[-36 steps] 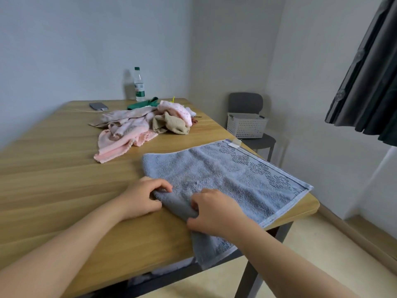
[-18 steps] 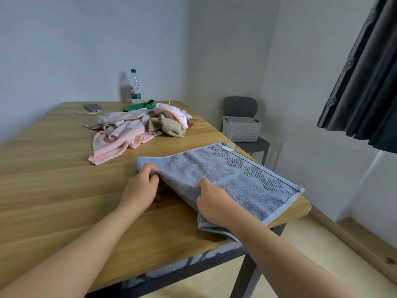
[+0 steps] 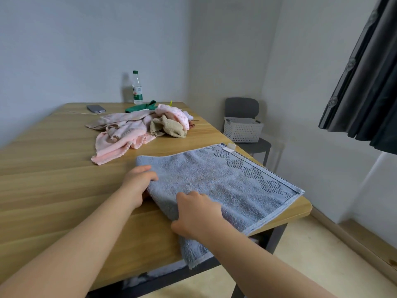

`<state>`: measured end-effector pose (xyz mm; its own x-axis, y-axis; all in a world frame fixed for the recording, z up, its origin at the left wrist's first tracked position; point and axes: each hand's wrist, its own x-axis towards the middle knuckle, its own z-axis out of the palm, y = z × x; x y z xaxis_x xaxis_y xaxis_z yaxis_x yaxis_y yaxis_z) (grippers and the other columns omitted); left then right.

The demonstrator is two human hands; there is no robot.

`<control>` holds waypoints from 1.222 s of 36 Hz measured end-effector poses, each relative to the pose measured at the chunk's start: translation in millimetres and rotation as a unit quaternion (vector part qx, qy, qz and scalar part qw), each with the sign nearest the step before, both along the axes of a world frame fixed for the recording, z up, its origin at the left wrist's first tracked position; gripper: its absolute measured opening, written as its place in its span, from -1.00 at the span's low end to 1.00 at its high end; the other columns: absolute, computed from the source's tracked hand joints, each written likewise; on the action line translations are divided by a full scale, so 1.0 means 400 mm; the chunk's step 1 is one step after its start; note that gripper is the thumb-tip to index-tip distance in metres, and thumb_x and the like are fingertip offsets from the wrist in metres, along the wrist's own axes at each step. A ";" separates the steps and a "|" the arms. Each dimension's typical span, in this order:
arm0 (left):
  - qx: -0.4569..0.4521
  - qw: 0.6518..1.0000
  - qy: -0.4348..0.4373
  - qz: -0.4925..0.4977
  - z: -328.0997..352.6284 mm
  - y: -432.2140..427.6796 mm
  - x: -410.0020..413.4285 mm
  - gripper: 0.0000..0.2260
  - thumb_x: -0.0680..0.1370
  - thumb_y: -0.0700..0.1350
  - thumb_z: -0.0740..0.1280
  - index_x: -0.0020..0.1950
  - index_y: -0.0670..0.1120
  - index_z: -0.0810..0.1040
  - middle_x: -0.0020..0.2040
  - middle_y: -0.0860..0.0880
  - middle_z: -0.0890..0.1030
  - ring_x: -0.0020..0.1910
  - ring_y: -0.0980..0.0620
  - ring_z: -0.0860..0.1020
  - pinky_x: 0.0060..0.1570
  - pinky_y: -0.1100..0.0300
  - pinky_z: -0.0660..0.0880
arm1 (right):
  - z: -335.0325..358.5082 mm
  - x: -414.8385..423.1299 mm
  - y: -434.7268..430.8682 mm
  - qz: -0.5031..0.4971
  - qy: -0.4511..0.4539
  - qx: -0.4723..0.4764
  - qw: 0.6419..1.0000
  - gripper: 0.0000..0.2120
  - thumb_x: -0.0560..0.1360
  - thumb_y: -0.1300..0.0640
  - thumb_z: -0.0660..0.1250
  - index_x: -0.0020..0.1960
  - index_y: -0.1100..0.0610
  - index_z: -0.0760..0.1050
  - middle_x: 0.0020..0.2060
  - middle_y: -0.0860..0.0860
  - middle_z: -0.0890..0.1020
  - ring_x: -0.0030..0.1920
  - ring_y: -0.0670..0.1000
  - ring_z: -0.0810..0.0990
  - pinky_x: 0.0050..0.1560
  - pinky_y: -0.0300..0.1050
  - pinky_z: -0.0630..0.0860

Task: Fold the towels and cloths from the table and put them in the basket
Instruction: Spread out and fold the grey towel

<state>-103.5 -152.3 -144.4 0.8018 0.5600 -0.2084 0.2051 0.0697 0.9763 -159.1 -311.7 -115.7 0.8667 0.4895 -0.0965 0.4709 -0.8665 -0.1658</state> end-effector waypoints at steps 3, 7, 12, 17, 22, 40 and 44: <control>-0.027 1.000 -0.008 -0.008 -0.008 0.010 -0.002 -0.59 0.40 -0.34 0.36 0.21 -0.04 0.52 0.21 -0.09 0.53 0.25 -0.10 0.46 0.30 0.02 0.37 | 0.006 -0.008 0.012 0.014 -0.028 -0.021 0.999 -0.68 0.51 0.29 0.19 0.26 0.27 0.33 0.19 0.21 0.48 0.22 0.24 0.44 0.12 0.14 0.48; -0.048 0.998 -0.028 -0.013 -0.013 0.015 -0.008 -0.60 0.41 -0.34 0.37 0.21 -0.05 0.52 0.20 -0.12 0.54 0.23 -0.12 0.48 0.26 0.00 0.41 | 0.001 -0.006 0.019 0.037 -0.075 -0.040 0.996 -0.68 0.52 0.37 0.17 0.27 0.30 0.33 0.16 0.20 0.54 0.17 0.25 0.51 -0.10 -0.02 0.40; -0.032 0.999 -0.044 0.005 -0.028 0.014 -0.014 -0.63 0.41 -0.33 0.34 0.16 -0.02 0.53 0.19 -0.07 0.49 0.20 -0.10 0.44 0.25 0.00 0.40 | 0.012 0.005 0.001 0.011 -0.038 0.044 0.998 -0.83 0.56 0.34 0.05 0.11 0.19 0.30 -0.10 0.14 0.51 -0.06 0.21 0.53 -0.21 -0.07 0.30; -0.049 0.996 -0.054 0.048 -0.031 0.031 -0.017 -0.68 0.43 -0.34 0.26 0.10 -0.04 0.49 0.18 -0.16 0.49 0.17 -0.14 0.44 0.18 0.01 0.40 | 0.006 0.013 -0.012 -0.015 0.061 0.142 0.988 -0.87 0.59 0.08 0.09 -0.01 0.13 0.17 -0.18 0.11 0.42 -0.21 0.13 0.43 -0.24 -0.05 0.35; -0.041 0.995 -0.071 0.059 -0.022 0.036 -0.021 -0.58 0.43 -0.35 0.26 0.27 -0.10 0.47 0.26 -0.11 0.46 0.24 -0.11 0.41 0.12 0.08 0.38 | 0.008 0.023 -0.025 0.003 0.080 0.121 0.989 -0.73 0.49 0.10 0.30 0.01 0.15 0.21 -0.20 0.04 0.38 -0.16 0.12 0.41 -0.33 -0.11 0.31; -0.095 0.978 -0.184 -0.005 0.146 -0.117 0.159 -0.47 0.45 -0.34 0.34 0.40 -0.10 0.35 0.26 -0.14 0.45 -0.07 -0.03 0.52 -0.07 0.05 0.56 | 0.138 0.207 -0.244 -0.149 0.115 0.205 0.961 -0.77 0.50 0.30 0.10 -0.03 0.16 0.52 -0.24 0.09 0.54 -0.25 0.03 0.52 -0.17 -0.03 0.62; -0.075 0.980 -0.180 -0.043 0.176 -0.191 0.239 -0.48 0.46 -0.35 0.33 0.39 -0.10 0.34 0.18 -0.14 0.47 -0.20 0.04 0.51 -0.30 0.16 0.56 | 0.144 0.277 -0.308 -0.184 0.099 0.212 0.955 -0.73 0.48 0.32 0.09 0.02 0.19 0.52 -0.21 0.14 0.56 -0.23 0.07 0.51 -0.20 -0.03 0.59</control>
<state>-7.8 -228.7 -73.8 0.8817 0.4714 0.0217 -0.1395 0.2164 0.9663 -48.2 -434.8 -58.1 0.9727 0.1869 -0.1372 0.0707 -0.8025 -0.5925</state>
